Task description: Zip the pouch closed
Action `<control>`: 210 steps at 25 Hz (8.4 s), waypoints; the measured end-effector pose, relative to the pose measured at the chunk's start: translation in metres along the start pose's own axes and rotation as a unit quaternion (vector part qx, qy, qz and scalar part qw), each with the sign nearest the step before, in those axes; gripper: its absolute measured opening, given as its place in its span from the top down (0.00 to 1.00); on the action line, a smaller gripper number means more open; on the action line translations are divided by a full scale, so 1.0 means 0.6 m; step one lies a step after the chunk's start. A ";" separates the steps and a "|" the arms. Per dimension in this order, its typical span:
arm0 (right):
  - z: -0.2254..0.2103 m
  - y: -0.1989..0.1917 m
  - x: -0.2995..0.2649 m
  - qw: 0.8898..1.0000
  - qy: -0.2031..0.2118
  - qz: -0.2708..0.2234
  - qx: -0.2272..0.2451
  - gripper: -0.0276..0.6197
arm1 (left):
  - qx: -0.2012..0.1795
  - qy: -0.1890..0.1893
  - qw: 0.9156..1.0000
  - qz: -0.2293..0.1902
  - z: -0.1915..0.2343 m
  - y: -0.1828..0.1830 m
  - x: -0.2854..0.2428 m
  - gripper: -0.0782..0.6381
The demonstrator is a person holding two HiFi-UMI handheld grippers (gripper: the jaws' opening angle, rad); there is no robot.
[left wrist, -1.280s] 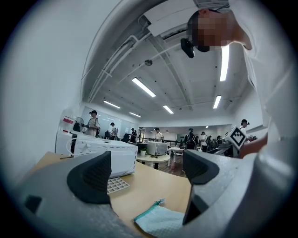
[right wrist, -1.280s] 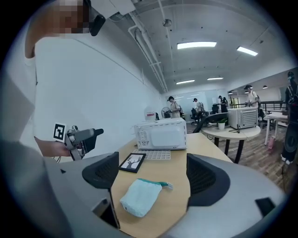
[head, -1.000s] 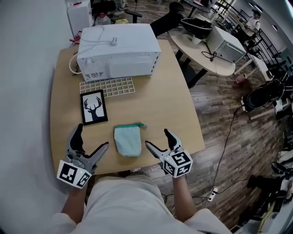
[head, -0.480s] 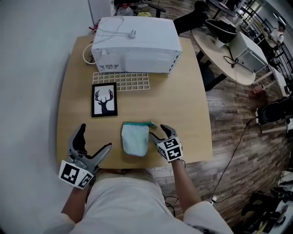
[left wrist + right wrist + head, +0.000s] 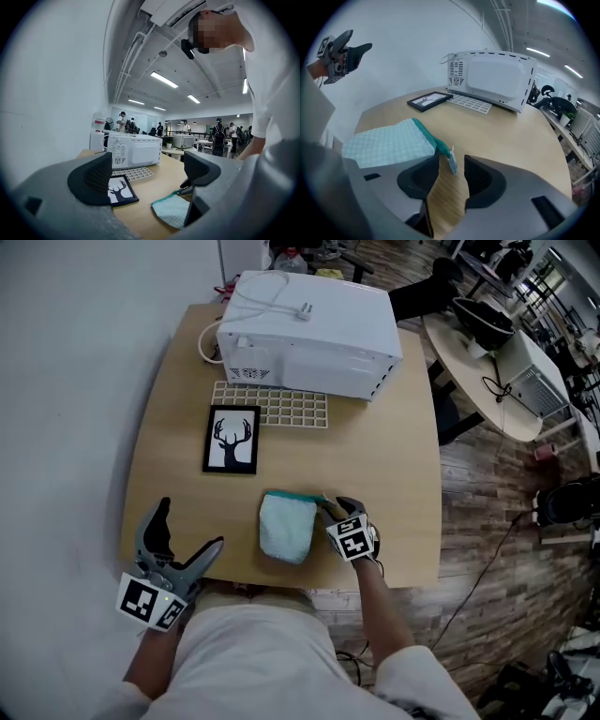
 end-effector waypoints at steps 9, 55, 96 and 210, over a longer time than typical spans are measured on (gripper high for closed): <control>0.003 -0.001 -0.014 0.999 -0.015 0.022 0.036 0.89 | 0.008 0.013 1.000 0.003 -0.004 -0.005 0.015 0.23; 0.152 0.253 0.435 0.924 0.040 -0.294 0.243 0.93 | 0.082 -0.482 0.873 0.000 -0.079 0.083 -0.176 0.69; 0.140 0.281 0.443 0.914 0.049 -0.320 0.245 0.93 | 0.127 -0.601 0.788 0.048 -0.081 0.088 -0.242 0.84; 0.103 0.211 0.456 0.926 0.079 -0.322 0.181 0.94 | 0.116 -0.582 0.793 0.137 -0.088 0.050 -0.207 0.83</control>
Point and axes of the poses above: the fingertips, and each gripper's own axes: x backward along the fingers, z to its left, y out of its top, the point moved 10 cm from there along x, backward along the fingers, and after that the axes turned 1 degree about -z, right-handed, at the moved point
